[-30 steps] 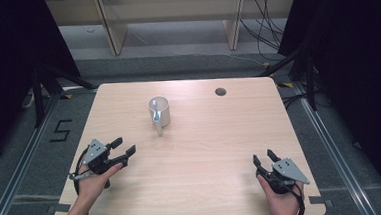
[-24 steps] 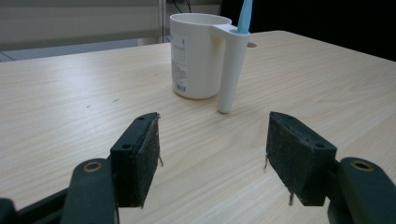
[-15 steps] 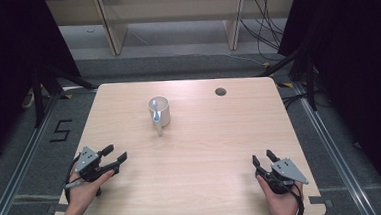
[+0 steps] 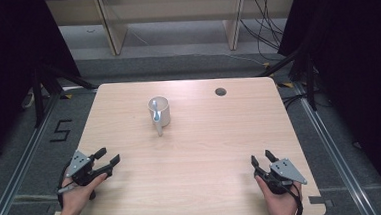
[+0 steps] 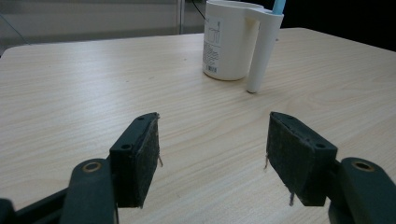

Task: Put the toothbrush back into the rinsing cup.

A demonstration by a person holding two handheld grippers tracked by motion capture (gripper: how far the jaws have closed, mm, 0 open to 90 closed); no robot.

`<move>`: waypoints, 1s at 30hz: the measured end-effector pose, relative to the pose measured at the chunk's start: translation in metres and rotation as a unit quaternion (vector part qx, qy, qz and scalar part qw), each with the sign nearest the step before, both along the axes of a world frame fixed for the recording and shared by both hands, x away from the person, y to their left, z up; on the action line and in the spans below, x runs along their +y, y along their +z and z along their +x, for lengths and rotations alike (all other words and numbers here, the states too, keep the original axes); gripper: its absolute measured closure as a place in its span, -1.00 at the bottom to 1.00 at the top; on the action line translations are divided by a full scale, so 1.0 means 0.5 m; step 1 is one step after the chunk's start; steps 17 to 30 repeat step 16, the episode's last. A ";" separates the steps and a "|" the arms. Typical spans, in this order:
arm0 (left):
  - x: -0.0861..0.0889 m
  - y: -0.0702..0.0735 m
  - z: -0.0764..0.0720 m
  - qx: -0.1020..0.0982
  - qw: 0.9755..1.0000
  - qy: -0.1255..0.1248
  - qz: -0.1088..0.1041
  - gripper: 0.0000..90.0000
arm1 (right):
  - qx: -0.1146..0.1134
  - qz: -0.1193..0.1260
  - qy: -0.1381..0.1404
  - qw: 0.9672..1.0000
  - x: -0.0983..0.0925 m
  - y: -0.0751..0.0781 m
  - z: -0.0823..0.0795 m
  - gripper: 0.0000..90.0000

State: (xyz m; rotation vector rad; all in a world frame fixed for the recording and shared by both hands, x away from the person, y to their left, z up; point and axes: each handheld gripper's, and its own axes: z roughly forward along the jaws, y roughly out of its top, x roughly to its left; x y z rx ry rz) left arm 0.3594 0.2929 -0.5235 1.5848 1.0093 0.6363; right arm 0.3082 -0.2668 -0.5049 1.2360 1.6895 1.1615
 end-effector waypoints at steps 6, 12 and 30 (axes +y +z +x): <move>0.002 -0.002 -0.004 -0.009 1.000 0.008 -0.008 -0.25 | -0.008 -0.019 0.010 1.000 -0.003 -0.002 0.003 0.02; 0.003 -0.001 -0.009 -0.018 1.000 0.019 -0.011 -0.25 | -0.005 -0.014 0.013 1.000 0.000 -0.004 0.003 0.02; 0.005 -0.003 -0.013 -0.036 0.999 0.021 -0.016 -0.23 | -0.004 -0.016 0.010 1.000 0.001 -0.002 0.004 0.02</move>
